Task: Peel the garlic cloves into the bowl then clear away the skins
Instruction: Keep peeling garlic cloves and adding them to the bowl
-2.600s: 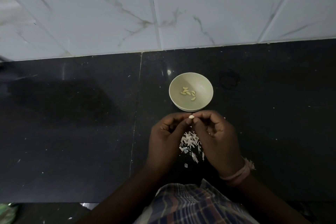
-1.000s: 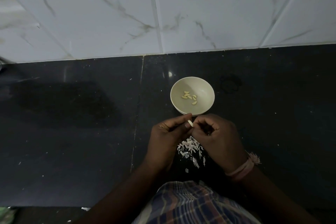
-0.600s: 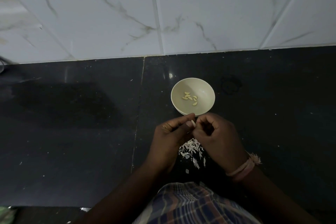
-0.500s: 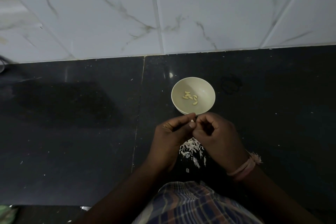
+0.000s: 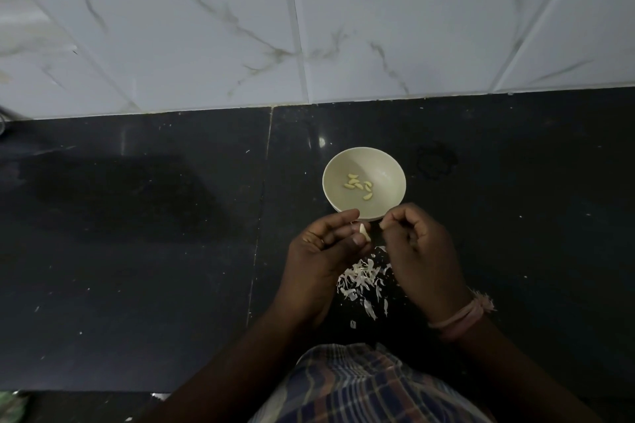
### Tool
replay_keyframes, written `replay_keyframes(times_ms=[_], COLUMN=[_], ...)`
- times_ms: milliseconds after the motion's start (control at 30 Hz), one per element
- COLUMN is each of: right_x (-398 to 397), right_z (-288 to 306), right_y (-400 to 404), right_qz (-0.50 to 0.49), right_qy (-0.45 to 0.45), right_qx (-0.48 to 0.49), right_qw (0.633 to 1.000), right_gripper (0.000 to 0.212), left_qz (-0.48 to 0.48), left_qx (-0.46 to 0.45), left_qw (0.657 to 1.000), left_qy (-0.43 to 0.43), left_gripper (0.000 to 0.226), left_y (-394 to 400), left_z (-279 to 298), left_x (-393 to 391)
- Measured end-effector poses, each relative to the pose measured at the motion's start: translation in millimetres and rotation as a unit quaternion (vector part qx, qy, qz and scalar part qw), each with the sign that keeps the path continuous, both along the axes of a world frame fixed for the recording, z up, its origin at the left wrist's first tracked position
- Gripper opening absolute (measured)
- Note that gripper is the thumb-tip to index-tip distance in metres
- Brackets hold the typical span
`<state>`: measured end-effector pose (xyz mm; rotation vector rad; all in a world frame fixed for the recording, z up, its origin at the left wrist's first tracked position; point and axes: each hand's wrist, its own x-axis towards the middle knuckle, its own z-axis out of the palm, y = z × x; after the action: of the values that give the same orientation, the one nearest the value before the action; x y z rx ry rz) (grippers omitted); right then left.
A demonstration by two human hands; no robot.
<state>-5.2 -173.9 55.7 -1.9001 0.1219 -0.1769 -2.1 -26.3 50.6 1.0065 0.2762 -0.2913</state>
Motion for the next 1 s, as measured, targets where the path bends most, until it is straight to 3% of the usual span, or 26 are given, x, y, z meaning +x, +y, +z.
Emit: replay_keyframes(times_ms=[167,333,733,1000], right_x=[-3,-6,-15,-13], right_z=[0,-10,-6,0], right_y=[3,7,31,35], right_qz=[-0.006,0.018,-0.004,-0.024], right_qy=[0.025,0.025,0.008,0.014], right_qx=[-0.009,0.004,0.05,0.152], right_qw=[1.0,1.0,0.999,0.988], right_gripper=[0.039,0.007,0.04,0.041], left_qz=[0.018,0.04,0.07,0.058], left_qx=[-0.006,-0.001,0.008,0.031], left_qw=[1.0,0.999,0.997,0.997], left_qy=[0.013,0.015,0.023,0.027], left_gripper=[0.038,0.032,0.019,0.017], left_y=[0,0,6,8], left_z=[1,0,-1,-5], left_x=[1,-1,0,1])
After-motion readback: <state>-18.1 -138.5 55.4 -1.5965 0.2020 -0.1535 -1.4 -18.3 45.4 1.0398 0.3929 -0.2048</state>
